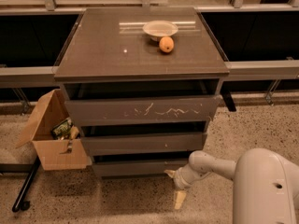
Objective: Open bottom drawer
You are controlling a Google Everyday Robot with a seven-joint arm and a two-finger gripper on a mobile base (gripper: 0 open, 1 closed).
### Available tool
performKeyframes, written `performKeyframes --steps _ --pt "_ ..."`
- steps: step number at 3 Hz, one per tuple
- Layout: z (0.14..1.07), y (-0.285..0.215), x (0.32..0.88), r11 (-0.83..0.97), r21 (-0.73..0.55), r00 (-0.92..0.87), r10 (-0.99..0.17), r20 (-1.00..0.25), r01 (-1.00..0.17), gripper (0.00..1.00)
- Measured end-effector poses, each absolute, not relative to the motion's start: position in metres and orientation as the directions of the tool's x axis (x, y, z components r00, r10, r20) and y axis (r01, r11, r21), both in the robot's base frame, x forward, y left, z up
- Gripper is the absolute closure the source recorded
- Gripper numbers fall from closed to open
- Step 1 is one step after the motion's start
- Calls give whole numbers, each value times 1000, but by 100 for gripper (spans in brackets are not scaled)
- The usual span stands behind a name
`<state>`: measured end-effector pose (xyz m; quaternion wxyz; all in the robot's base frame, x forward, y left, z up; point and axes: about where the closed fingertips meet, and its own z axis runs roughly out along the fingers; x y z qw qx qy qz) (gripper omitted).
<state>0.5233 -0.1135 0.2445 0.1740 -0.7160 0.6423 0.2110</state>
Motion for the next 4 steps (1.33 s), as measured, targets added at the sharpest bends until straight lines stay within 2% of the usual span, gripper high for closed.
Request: performKeyframes --steps 3,4 --pt "232 -108 586 -97 -123 147 -840 -522 -988 0" --pt "232 -108 587 -97 -128 150 -842 -518 -987 0"
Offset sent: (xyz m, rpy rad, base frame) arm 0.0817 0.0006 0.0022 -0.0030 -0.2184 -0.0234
